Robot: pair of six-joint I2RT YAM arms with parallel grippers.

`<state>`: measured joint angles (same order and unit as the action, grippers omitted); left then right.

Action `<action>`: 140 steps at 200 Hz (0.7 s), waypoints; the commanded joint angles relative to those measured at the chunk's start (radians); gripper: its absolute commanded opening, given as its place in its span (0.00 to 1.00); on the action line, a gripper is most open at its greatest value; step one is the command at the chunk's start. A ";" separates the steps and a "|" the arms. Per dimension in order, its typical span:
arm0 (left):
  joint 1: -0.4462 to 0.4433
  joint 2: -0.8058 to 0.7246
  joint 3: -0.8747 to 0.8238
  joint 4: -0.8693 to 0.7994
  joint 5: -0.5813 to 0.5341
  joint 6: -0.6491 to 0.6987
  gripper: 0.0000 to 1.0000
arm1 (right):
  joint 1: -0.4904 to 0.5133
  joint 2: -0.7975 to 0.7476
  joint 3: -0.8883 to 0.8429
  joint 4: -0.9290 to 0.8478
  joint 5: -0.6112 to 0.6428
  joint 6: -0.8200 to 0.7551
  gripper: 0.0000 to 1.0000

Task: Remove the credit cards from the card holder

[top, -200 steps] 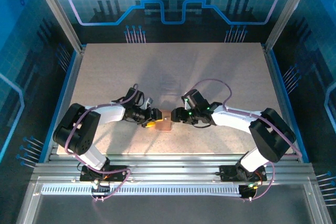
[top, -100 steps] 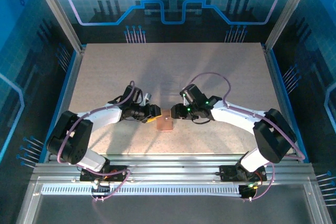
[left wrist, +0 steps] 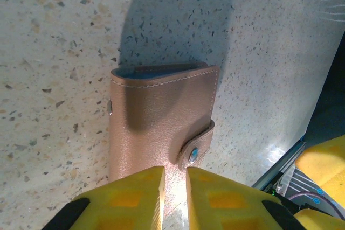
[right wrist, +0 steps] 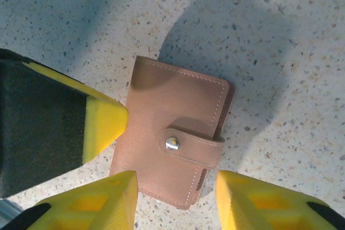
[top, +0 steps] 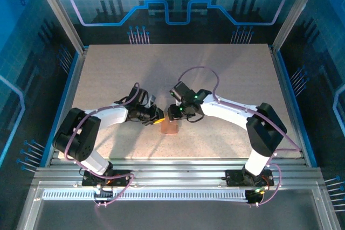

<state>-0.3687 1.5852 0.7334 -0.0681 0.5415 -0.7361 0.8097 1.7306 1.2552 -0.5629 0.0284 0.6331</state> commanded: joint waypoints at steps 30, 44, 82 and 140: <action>0.050 0.045 -0.046 0.104 0.099 -0.065 0.13 | 0.026 0.114 0.144 -0.192 0.051 -0.024 0.37; 0.059 0.054 -0.066 0.137 0.111 -0.083 0.12 | 0.034 0.140 0.170 -0.215 0.064 -0.008 0.35; 0.066 0.078 -0.090 0.173 0.132 -0.094 0.10 | 0.056 0.200 0.222 -0.248 0.081 0.029 0.33; 0.085 0.089 -0.107 0.186 0.144 -0.096 0.09 | 0.085 0.275 0.283 -0.265 0.100 0.082 0.33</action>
<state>-0.2962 1.6573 0.6437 0.1043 0.6537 -0.8150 0.8768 1.9705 1.4990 -0.7807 0.1024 0.6716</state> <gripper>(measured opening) 0.089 0.329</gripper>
